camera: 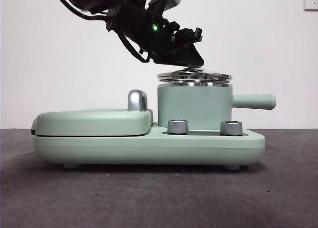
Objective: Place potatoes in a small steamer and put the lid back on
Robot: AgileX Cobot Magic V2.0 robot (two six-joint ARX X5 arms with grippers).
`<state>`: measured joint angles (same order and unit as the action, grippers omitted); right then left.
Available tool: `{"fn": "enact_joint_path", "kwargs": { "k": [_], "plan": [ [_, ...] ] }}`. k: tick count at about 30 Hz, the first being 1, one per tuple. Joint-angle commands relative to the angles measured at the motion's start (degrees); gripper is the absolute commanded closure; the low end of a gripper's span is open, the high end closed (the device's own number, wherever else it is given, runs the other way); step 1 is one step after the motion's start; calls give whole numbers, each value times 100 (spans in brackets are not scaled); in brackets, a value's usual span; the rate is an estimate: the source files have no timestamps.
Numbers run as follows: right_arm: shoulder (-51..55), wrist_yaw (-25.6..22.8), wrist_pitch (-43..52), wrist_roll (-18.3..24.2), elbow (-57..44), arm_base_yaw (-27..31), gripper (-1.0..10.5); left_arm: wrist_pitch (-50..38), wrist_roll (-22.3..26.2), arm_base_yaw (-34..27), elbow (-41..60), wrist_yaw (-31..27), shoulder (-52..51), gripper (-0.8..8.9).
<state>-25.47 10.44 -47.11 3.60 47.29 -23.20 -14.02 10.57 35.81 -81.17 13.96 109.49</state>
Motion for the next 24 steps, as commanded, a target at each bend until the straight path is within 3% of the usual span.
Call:
{"fn": "enact_joint_path", "kwargs": {
  "k": [1,24],
  "plan": [
    [-17,-15,35,-63,31,-33,737,-186,28,61,-208,96,136,805],
    [-17,-44,35,-199,31,-33,737,262,33,15,-208,94,144,805]
  ]
}}
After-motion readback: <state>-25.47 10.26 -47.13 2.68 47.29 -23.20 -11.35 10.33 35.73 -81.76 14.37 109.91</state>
